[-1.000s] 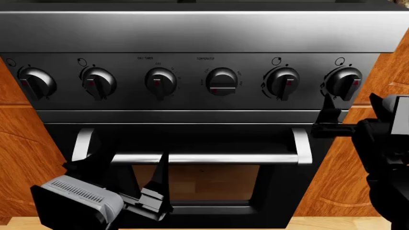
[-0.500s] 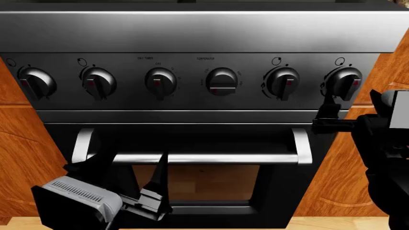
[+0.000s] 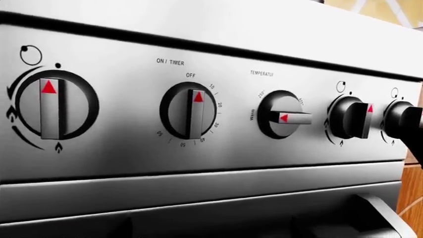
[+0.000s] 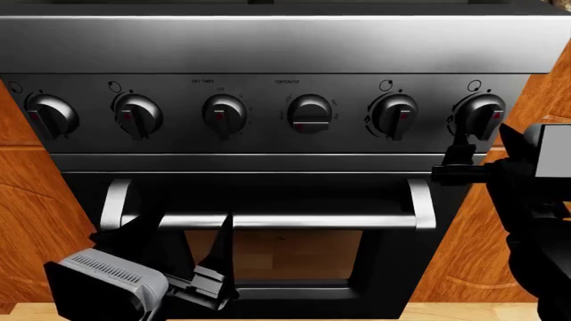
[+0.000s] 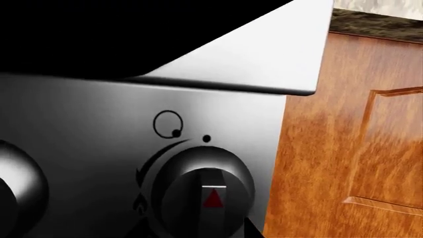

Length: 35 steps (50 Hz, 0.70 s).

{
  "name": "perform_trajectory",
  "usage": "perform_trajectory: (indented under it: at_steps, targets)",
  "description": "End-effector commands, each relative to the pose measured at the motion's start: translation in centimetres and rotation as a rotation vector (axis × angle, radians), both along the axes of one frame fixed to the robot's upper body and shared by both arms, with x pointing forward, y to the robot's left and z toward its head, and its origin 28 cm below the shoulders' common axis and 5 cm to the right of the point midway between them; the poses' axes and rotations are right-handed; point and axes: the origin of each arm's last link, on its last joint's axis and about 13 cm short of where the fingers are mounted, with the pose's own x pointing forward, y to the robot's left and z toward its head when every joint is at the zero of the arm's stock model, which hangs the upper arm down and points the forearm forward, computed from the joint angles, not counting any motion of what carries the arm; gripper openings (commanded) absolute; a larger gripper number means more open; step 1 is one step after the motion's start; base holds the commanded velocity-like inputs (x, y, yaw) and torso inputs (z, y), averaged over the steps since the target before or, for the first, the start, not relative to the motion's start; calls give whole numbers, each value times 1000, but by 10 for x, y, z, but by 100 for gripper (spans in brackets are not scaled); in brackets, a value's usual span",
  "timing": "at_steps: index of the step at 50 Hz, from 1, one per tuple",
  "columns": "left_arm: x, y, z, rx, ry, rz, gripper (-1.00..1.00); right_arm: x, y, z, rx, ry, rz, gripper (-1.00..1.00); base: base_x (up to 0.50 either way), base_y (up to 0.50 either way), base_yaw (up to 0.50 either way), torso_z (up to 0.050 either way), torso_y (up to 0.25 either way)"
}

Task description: Frozen meat rests on a plate on the counter. Retrieve the meat and place it in a pot on a burner. Then turn the burner on.

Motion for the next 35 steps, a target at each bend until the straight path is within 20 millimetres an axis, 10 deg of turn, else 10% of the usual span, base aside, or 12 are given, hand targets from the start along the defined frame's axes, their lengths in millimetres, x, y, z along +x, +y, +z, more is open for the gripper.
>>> perform_trajectory:
  at_steps: [1,35]
  targets:
    - [-1,0,-1,-2,3,1,100,4,-2,5,3,-17,-20,-100,19,-3,6,0,0]
    - [-4,2,-2,-10,2,4,100,5,-8,31,-295,-157,-108,-100,11,-1,6,1,-3]
